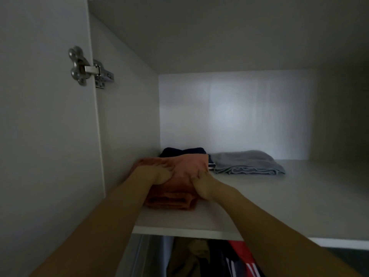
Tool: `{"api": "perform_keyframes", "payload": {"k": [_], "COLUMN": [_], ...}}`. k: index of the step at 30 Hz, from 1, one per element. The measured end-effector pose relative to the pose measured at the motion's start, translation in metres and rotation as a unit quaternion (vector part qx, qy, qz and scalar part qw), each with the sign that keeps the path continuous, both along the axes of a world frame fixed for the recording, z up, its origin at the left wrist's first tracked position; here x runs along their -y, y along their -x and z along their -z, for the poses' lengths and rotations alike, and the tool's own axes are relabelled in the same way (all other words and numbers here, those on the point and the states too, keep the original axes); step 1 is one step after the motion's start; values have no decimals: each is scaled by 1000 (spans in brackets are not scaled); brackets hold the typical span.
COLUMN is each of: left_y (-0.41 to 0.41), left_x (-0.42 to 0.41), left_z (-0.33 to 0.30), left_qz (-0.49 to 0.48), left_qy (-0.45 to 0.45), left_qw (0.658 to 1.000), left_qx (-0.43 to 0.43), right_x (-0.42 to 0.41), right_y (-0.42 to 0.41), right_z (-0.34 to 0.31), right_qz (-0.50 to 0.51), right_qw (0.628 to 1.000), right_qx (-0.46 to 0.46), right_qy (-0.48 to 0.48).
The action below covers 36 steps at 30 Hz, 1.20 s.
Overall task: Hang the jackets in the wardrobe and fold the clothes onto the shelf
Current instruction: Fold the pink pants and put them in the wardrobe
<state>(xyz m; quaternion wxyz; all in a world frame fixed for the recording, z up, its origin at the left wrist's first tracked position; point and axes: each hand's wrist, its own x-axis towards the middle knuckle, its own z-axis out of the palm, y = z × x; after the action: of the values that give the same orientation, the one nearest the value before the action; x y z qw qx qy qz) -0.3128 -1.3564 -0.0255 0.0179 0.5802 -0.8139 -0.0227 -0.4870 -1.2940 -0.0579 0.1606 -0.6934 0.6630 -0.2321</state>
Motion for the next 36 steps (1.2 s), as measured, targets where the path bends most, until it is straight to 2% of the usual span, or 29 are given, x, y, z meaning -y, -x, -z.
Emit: {"api": "perform_keyframes", "payload": {"k": [4,6,8,13,16,21,26,36], "left_y": [34,62,91,156,192,253,306,317], "left_x": [-25,-44,-65,-113,-138,-182,-271,-541], "left_z": [-31,-43,-46,-14,-3,1,17,13], "left_qz": [10,37,75,207,260,350,462,660], "left_qy": [36,54,100,231,213,213,208,212], "left_qw": [998,991,981,945,932,902,851,701], "left_qx": [-42,-117,-148,-108,-133,-138,-142,-166], "right_x": [-42,-67,-91,-164,-217,-311,-418,-702], "right_y": [41,67,96,158,189,223,219,127], "right_z": [-27,-40,-47,-41,-30,-18,-3,9], "right_qz": [42,76,116,184,250,387,486,652], "right_qw": [998,995,986,962,945,903,854,731], "right_qx": [22,-18,-91,-179,-198,-180,-182,-199], "right_qy": [36,62,85,95,69,49,13,4]}}
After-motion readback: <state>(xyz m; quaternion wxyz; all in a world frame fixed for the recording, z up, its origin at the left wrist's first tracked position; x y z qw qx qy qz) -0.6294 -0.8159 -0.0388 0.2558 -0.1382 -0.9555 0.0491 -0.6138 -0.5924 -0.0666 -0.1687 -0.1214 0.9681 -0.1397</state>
